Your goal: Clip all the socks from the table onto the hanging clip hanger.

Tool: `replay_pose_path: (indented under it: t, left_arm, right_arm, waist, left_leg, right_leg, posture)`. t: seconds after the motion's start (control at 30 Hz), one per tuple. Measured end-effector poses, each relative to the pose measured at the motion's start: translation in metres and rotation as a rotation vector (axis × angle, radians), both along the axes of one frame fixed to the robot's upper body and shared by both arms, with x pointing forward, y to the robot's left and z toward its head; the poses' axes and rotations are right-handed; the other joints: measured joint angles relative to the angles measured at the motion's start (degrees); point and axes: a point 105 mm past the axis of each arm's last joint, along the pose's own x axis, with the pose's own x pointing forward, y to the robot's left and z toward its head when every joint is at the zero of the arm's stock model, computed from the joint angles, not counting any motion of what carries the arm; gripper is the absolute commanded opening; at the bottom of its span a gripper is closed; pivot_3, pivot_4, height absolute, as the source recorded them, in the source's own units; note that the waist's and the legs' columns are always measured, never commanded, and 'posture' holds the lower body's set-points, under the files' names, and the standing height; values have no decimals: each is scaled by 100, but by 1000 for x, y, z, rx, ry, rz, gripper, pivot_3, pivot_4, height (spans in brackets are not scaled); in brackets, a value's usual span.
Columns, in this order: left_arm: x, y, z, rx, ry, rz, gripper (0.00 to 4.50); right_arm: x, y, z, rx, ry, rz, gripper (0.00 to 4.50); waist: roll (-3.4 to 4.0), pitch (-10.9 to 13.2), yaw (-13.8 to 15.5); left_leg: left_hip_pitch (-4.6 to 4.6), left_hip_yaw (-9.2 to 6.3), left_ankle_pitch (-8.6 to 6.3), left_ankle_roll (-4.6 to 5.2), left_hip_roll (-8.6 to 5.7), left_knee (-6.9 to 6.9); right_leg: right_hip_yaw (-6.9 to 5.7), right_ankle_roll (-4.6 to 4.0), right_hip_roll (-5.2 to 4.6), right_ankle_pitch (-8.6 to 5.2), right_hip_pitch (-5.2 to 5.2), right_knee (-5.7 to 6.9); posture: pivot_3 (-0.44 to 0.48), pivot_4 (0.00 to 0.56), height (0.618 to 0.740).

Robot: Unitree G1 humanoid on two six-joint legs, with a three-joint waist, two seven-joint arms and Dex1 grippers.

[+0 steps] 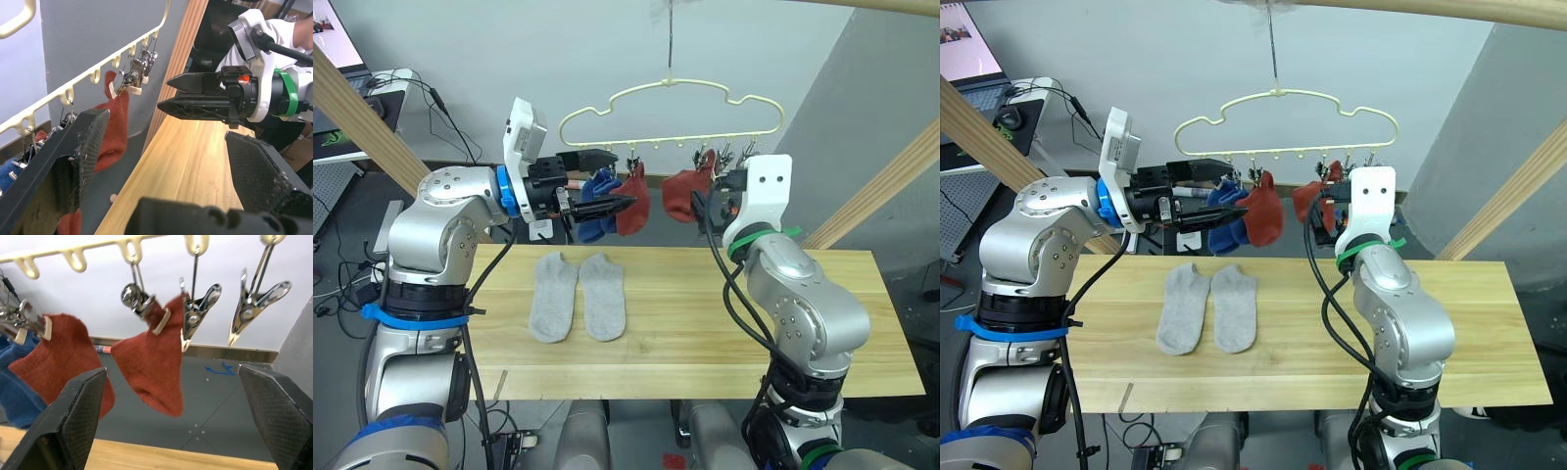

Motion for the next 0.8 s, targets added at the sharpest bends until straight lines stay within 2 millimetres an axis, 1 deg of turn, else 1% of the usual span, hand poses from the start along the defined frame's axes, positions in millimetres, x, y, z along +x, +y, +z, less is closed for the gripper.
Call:
replay_pose_path:
  t: [0.1, 0.17, 0.27, 0.33, 0.43, 0.67, 0.8]
  left_arm:
    - [0, 0, 0, 1, 0, 1, 4326]
    - [0, 0, 0, 2, 0, 2, 4326]
    - [0, 1, 0, 1, 0, 4, 4326]
    - [0, 1, 0, 1, -1, 6, 4326]
    - [1, 1, 0, 1, -1, 7, 4326]
    - [0, 1, 0, 5, -2, 5, 4326]
    - [0, 3, 1, 13, -5, 12, 4326]
  right_arm:
    - [2, 0, -3, -4, 12, -5, 3947]
    - [3, 0, -1, -5, 9, -9, 3269]
    - [4, 2, 6, -3, -9, 0, 3269]
    - [5, 2, 5, -1, -4, 3, 3269]
    - [7, 2, 3, -2, 7, 2, 2689]
    - [10, 0, 7, 0, 2, -3, 2689]
    - [18, -4, 5, -4, 16, -19, 2689]
  waist:
    - [0, 0, 0]
    - [0, 0, 0]
    - [0, 0, 0]
    - [0, 0, 1]
    - [0, 0, 2]
    - [0, 0, 2]
    - [0, 0, 2]
  left_leg:
    - [0, 0, 0, 0, 0, 0]
    - [0, 0, 0, 0, 0, 0]
    - [0, 0, 0, 0, 0, 0]
    - [0, 0, 0, 0, 0, 0]
    - [0, 0, 0, 0, 0, 0]
    - [0, 0, 0, 0, 0, 0]
    - [0, 0, 0, 0, 0, 1]
  right_leg:
    - [0, 0, 0, 0, 0, 0]
    - [0, 0, 0, 0, 0, 0]
    - [-1, 0, 0, 0, 0, 1]
    - [-1, 0, 0, 0, 0, 1]
    - [0, 0, 0, 0, 0, 1]
    - [0, -1, 0, 0, 0, 2]
    - [0, -1, 0, 0, 0, 2]
  posture:
    - [62, 262, 740]
    - [62, 262, 740]
    - [62, 262, 740]
    - [76, 262, 740]
    - [72, 263, 740]
    - [72, 263, 740]
    - [72, 263, 740]
